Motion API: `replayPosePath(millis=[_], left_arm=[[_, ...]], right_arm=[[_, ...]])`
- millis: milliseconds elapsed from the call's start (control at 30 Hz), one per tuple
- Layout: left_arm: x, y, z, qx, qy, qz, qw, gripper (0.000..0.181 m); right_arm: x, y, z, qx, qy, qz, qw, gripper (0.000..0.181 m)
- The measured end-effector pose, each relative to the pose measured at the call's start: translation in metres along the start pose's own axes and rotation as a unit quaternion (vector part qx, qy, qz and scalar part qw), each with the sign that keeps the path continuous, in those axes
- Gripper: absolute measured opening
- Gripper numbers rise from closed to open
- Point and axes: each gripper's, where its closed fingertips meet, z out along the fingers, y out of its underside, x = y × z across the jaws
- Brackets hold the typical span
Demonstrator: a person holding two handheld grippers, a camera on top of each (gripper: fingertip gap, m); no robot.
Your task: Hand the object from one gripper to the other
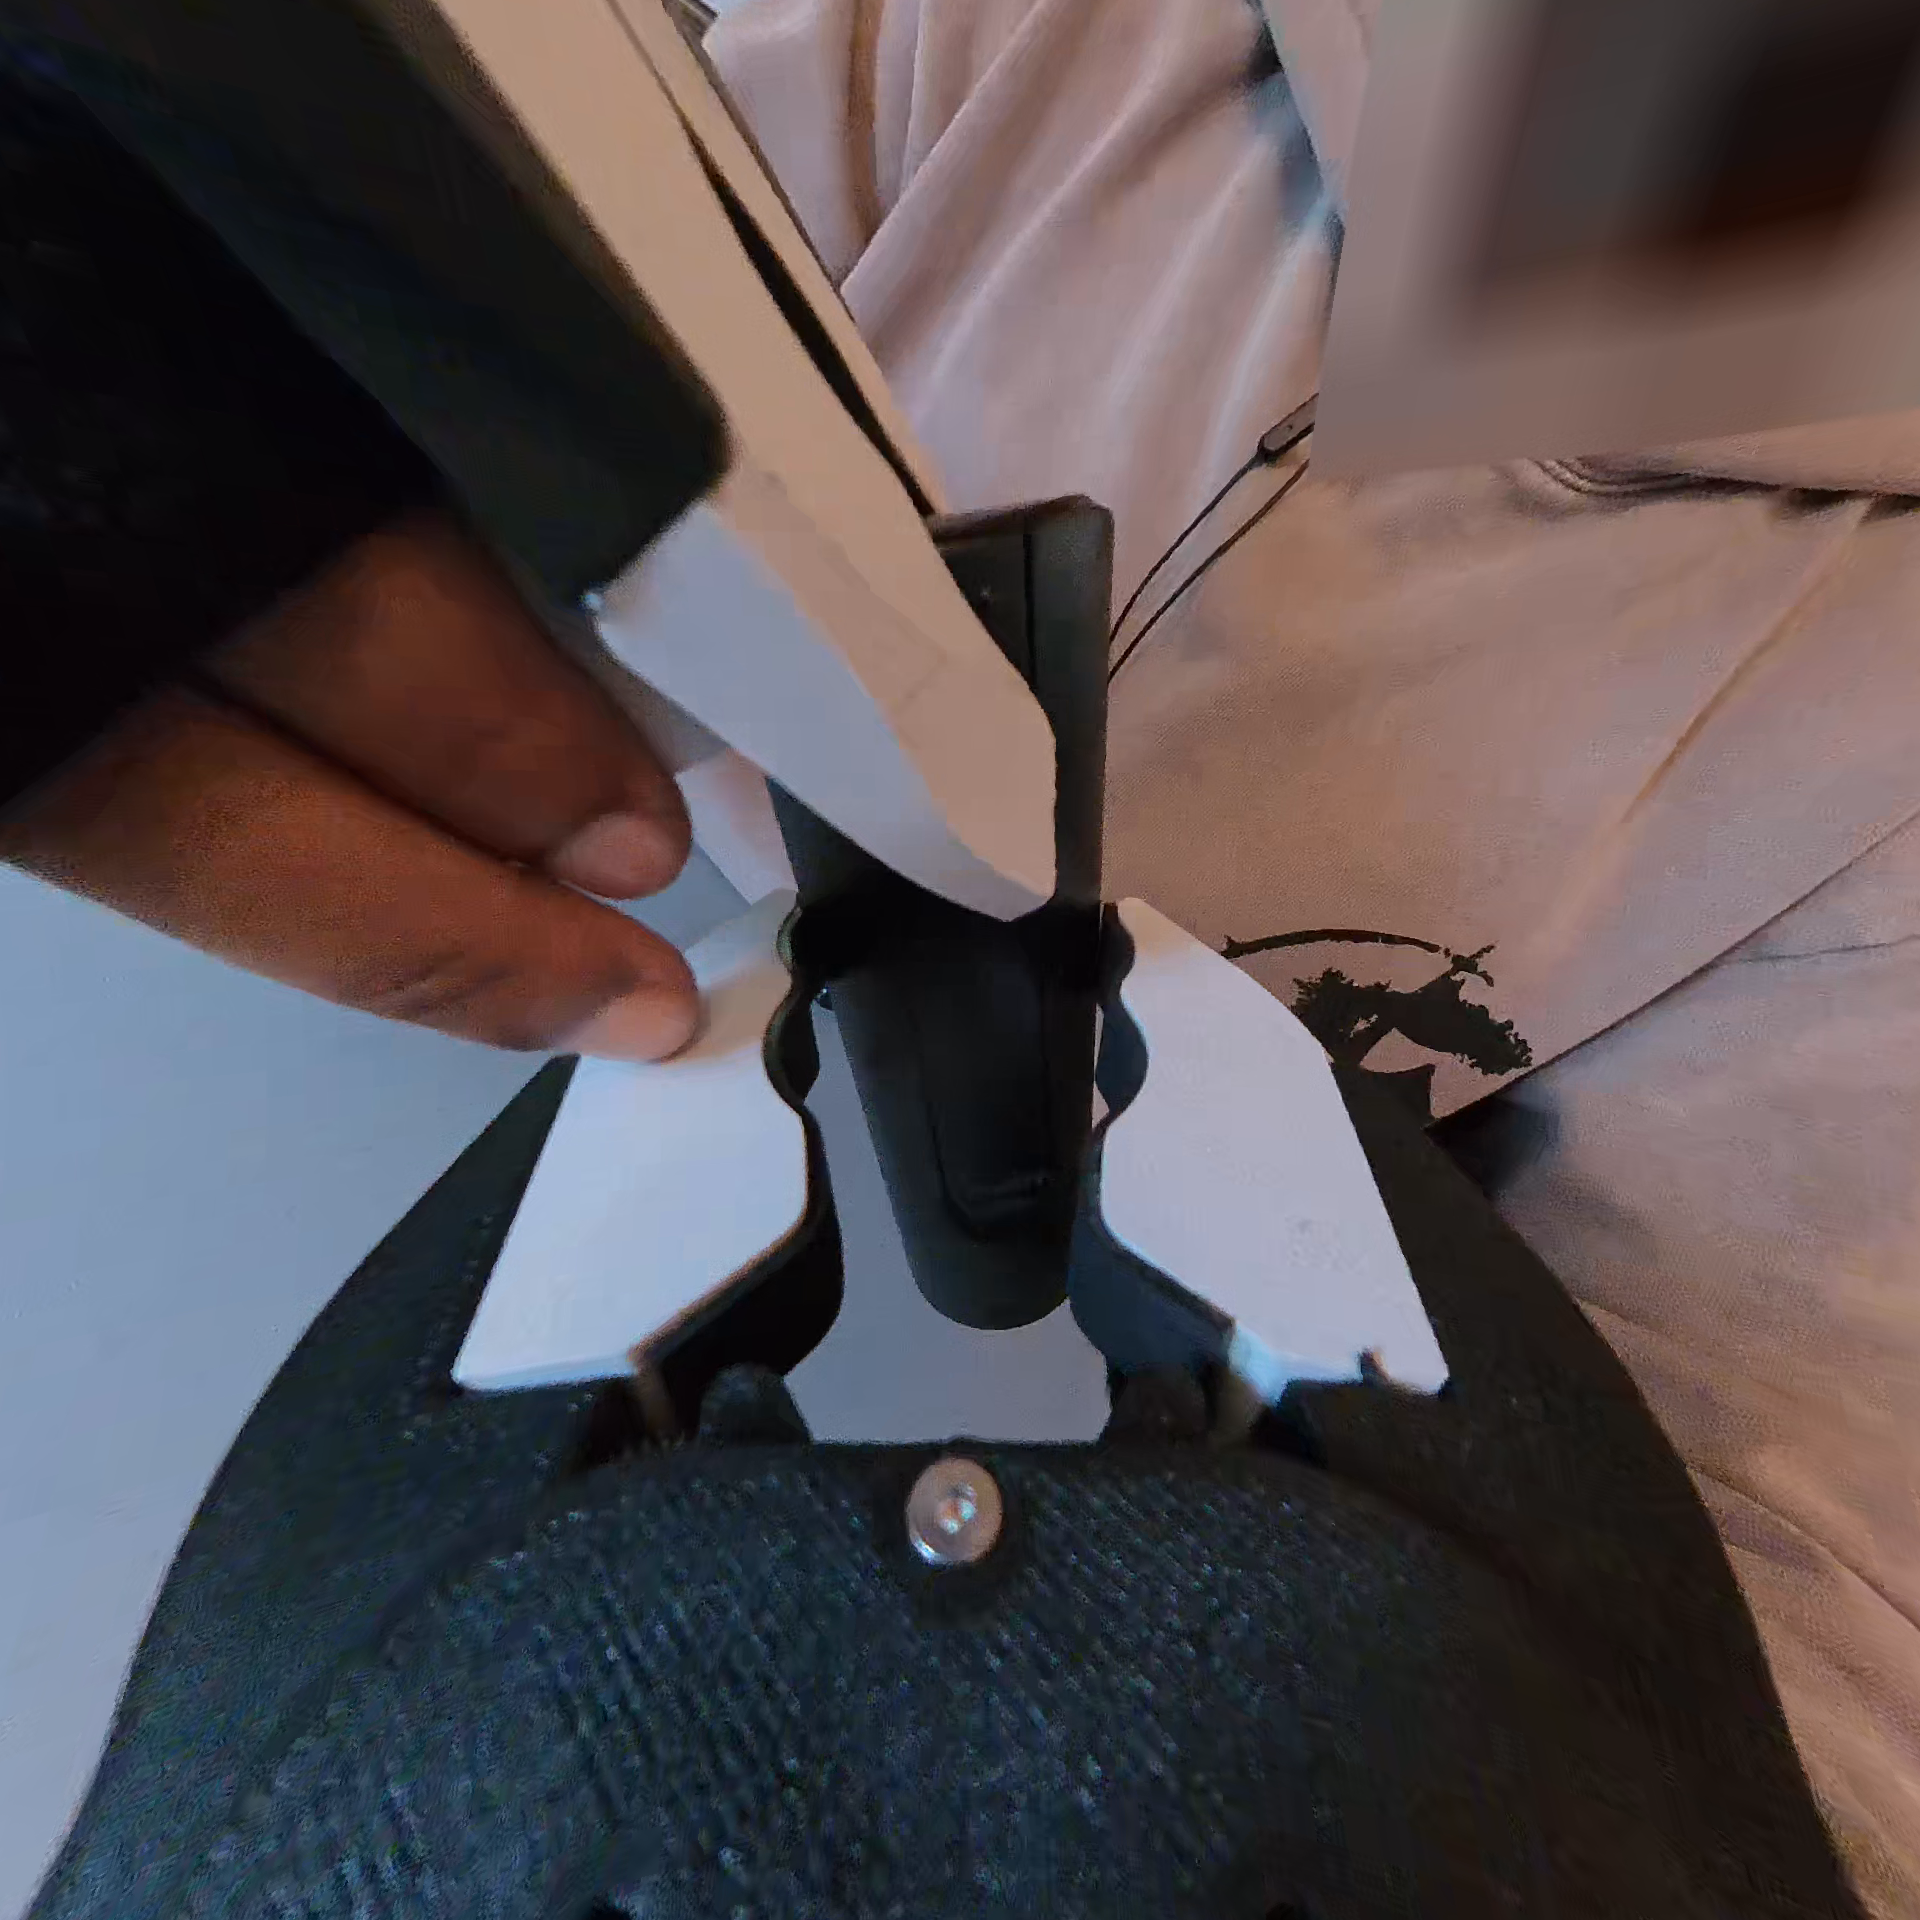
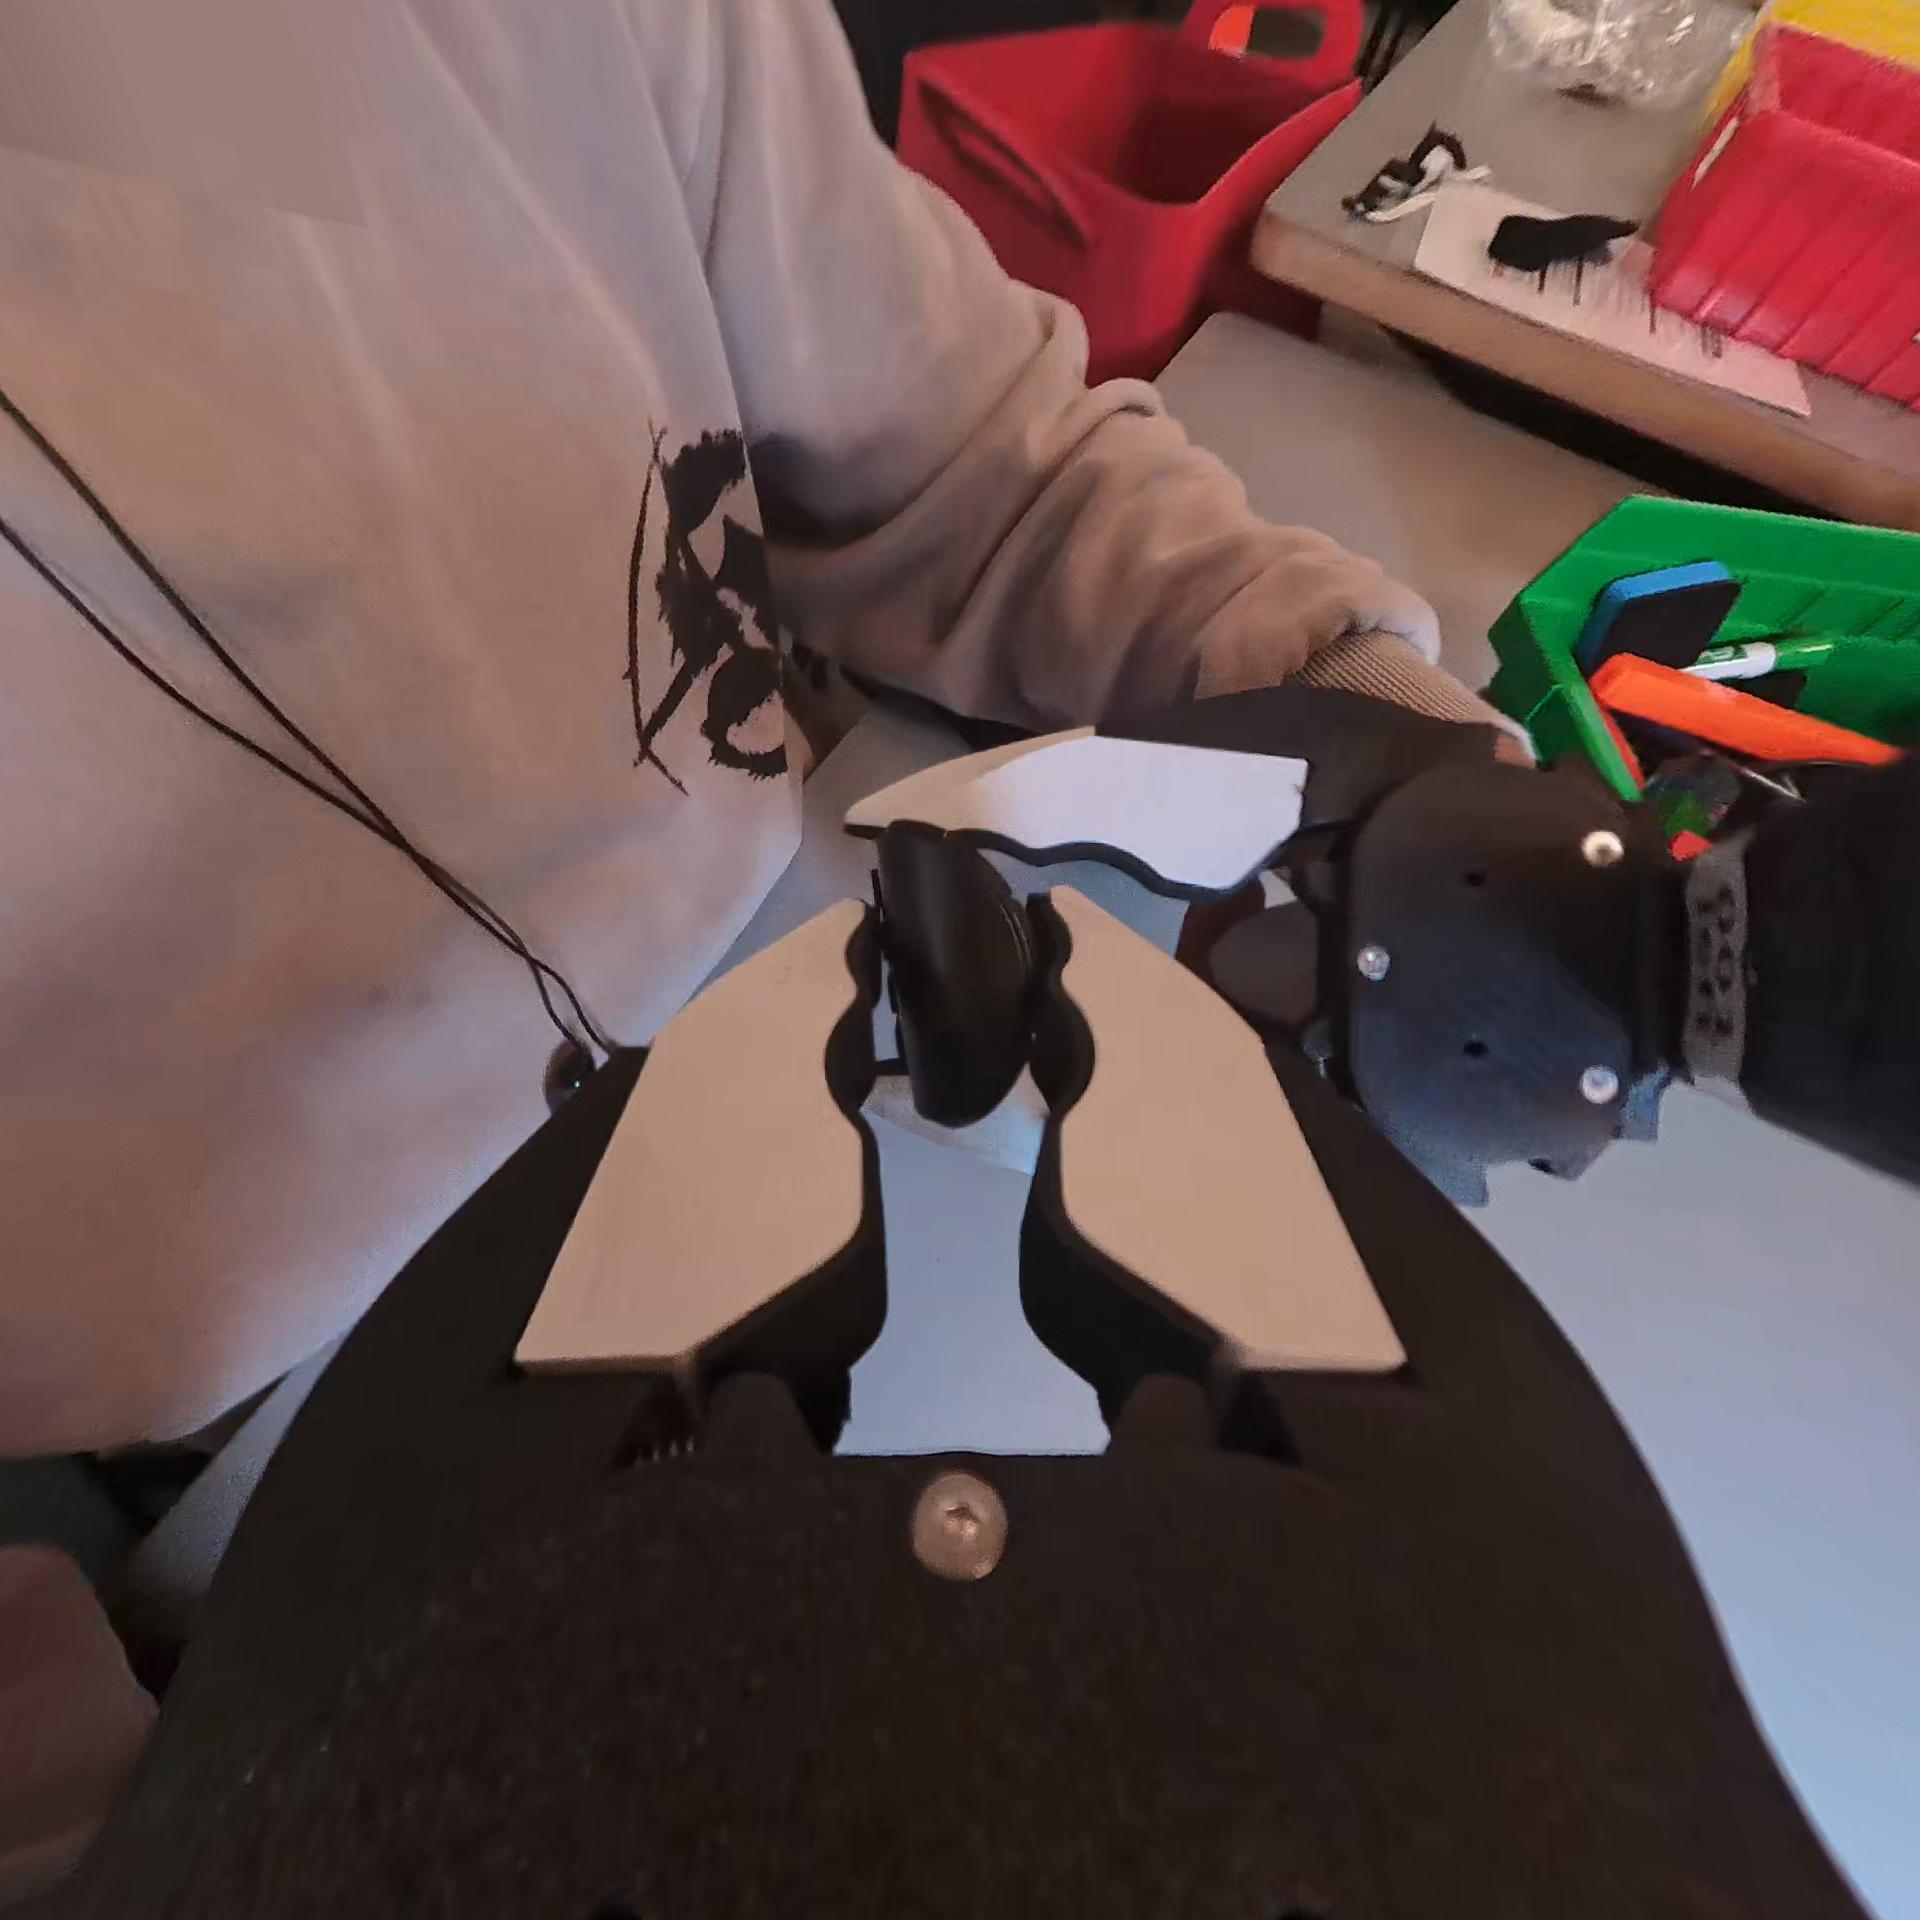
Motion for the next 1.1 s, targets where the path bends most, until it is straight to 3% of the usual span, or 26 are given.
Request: replayPosePath(millis=[133,233,333,467,567,700,733,800,867,967,1033,1100], left_arm=[[0.004,-0.005,-0.003,0.014,0.019,-0.008,1.0,0.051],[0.002,-0.028,-0.028,0.094,-0.021,0.017,0.995,0.05],[0.003,-0.049,-0.068,0.193,-0.092,0.077,0.974,0.056],[0.009,-0.076,-0.121,0.308,-0.193,0.137,0.921,0.061],[0.012,-0.096,-0.148,0.365,-0.288,0.194,0.864,0.061],[0.008,-0.115,-0.173,0.387,-0.446,0.244,0.769,0.054],[0.014,-0.117,-0.173,0.386,-0.457,0.26,0.758,0.034],[0.024,-0.118,-0.174,0.371,-0.461,0.273,0.758,0.029],[0.024,-0.116,-0.176,0.334,-0.48,0.259,0.769,0.027],[0.02,-0.108,-0.176,0.251,-0.517,0.235,0.784,0.026],[0.011,-0.093,-0.174,0.155,-0.553,0.209,0.792,0.026],[-0.002,-0.072,-0.171,0.039,-0.593,0.185,0.782,0.026]], right_arm=[[0.0,-0.005,-0.003,-0.014,0.017,-0.028,0.999,0.024],[0.015,-0.021,-0.026,0.032,0.073,-0.042,0.996,0.023],[0.039,-0.043,-0.069,0.12,0.169,-0.052,0.977,0.023],[0.063,-0.072,-0.135,0.291,0.27,-0.036,0.917,0.023],[0.075,-0.08,-0.168,0.393,0.315,-0.01,0.864,0.023],[0.09,-0.075,-0.161,0.447,0.312,0.034,0.838,0.023],[0.093,-0.073,-0.156,0.453,0.31,0.04,0.835,0.023],[0.097,-0.068,-0.154,0.47,0.291,0.069,0.831,0.023],[0.102,-0.057,-0.149,0.444,0.274,0.087,0.849,0.025],[0.109,-0.026,-0.135,0.317,0.294,0.079,0.898,0.031],[0.112,-0.006,-0.131,0.204,0.328,0.055,0.921,0.038],[0.109,0.01,-0.127,0.095,0.354,0.025,0.93,0.039]])
